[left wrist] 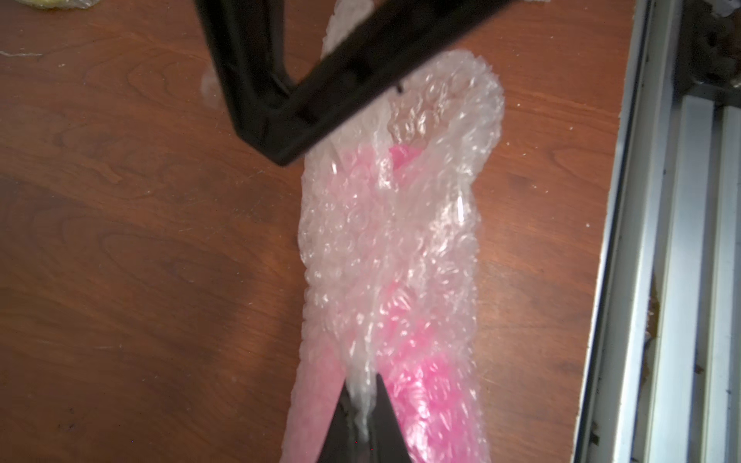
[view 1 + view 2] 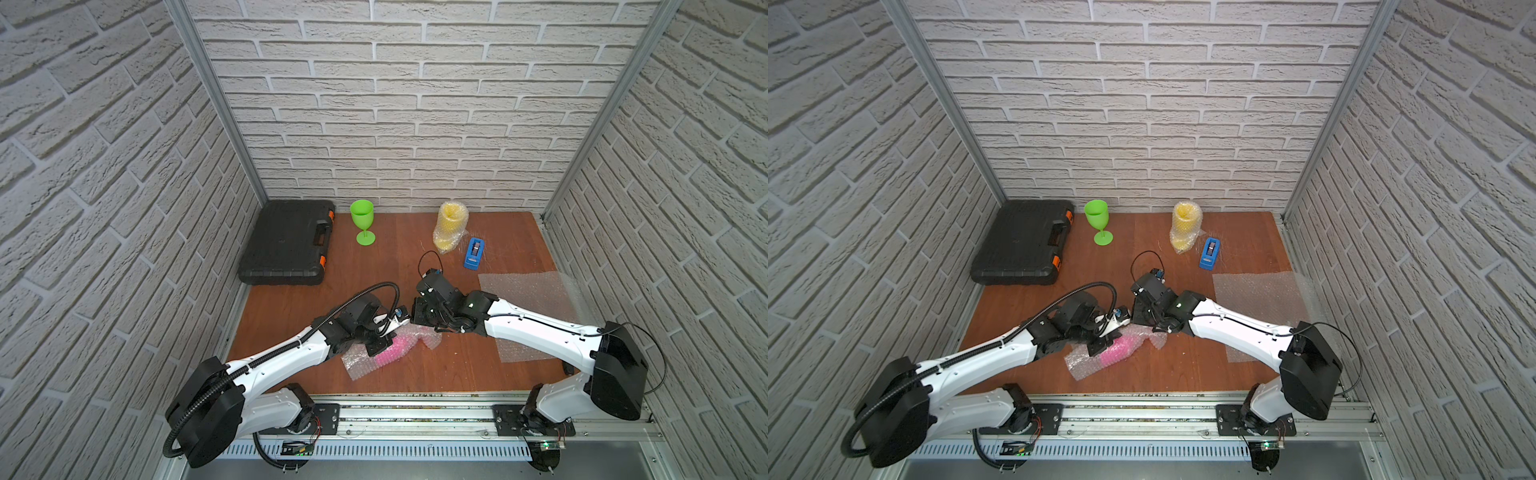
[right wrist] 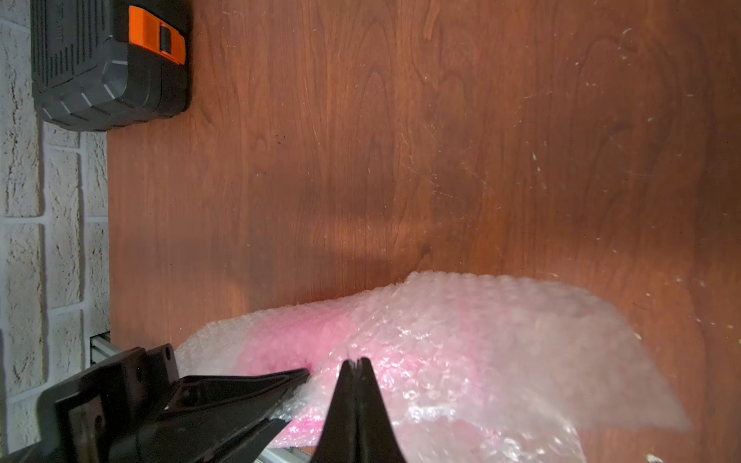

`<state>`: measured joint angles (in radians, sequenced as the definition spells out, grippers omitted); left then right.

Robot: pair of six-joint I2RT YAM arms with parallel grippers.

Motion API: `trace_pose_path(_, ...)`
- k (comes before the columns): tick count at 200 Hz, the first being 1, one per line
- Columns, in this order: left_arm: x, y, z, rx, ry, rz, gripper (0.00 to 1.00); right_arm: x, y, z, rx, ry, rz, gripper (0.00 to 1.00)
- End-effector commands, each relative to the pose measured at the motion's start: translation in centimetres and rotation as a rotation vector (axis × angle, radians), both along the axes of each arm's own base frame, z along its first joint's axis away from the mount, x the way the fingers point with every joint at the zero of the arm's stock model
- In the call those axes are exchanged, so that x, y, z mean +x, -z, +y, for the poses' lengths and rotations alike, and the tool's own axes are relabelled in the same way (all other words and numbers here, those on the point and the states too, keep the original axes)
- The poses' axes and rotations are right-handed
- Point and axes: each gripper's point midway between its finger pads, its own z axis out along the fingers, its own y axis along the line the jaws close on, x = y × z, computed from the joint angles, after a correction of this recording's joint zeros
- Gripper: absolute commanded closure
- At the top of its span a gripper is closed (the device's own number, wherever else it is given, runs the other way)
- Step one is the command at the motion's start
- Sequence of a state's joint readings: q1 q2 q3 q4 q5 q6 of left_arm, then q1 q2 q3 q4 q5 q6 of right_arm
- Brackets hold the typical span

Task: Wrap wine glasses in bubble wrap
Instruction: Stick the tape on the bubble wrap.

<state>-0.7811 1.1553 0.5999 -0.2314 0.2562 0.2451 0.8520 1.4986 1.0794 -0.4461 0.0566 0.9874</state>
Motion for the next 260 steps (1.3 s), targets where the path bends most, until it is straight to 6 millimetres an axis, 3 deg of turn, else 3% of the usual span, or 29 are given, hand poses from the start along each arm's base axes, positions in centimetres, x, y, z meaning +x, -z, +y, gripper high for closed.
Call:
trace_pose_path(1, -1.8, -0.8, -1.4, -0.053, 0.123, -0.027, 0.93, 1.3, 2.9, 0.6, -0.015, 0.012, 0.019, 0.97)
trace_pose_path(28, -1.8, -0.8, -1.4, -0.049, 0.120, -0.032, 0.93, 1.3, 3.4, 0.6, 0.012, 0.008, 0.024, 0.97)
trace_pose_path(94, -1.7, -0.9, -1.1, -0.040, 0.107, -0.057, 0.94, 1.3, -0.9, -0.6, 0.096, 0.027, -0.074, 0.97)
trace_pose_path(125, -1.8, -0.9, -1.0, -0.033, 0.117, -0.066, 0.95, 1.2, -1.2, -0.7, 0.095, 0.028, -0.071, 0.97)
trace_pose_path(158, -2.0, -0.9, -1.1, -0.021, 0.139, -0.077, 0.95, 1.1, 0.4, -0.2, 0.018, -0.018, -0.003, 0.97)
trace_pose_path(219, -2.5, -0.8, -1.1, -0.009, 0.157, -0.103, 0.95, -0.8, 6.4, 0.1, -0.138, -0.141, 0.202, 0.97)
trace_pose_path(235, -2.6, -0.9, -1.0, -0.007, 0.158, -0.111, 0.95, -1.8, 7.6, -0.7, -0.206, -0.189, 0.261, 0.97)
trace_pose_path(260, -2.5, -1.1, -0.9, -0.005, 0.151, -0.122, 0.95, -2.8, 8.5, -3.9, -0.377, -0.241, 0.317, 0.95)
